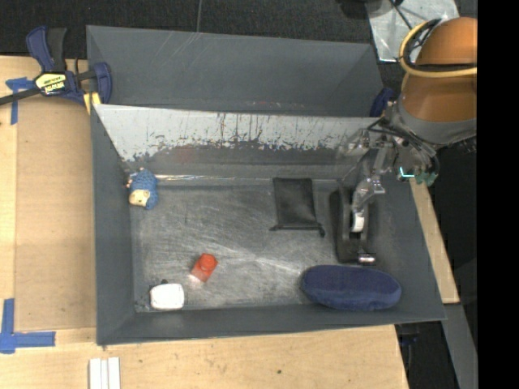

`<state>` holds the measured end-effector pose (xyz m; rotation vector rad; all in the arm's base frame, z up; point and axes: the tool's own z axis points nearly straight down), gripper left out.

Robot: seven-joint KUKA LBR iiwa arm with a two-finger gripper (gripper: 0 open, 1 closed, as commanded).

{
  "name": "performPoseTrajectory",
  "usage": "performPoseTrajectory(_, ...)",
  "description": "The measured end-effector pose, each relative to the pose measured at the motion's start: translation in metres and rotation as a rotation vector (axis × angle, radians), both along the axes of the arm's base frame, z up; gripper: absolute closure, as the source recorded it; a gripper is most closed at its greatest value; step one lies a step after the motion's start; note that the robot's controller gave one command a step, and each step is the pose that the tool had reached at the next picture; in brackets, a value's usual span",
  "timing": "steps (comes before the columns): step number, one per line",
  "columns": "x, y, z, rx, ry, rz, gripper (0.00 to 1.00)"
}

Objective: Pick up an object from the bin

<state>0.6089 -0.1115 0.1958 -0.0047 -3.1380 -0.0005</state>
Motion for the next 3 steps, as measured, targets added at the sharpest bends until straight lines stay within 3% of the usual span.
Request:
performPoseTrajectory(1, 0.004, 0.042, -0.120, -0.003, -0.008, -0.270, 0.00)
performPoseTrajectory(3, -0.014, 0.084, -0.080, -0.001, -0.005, -0.705, 0.00)
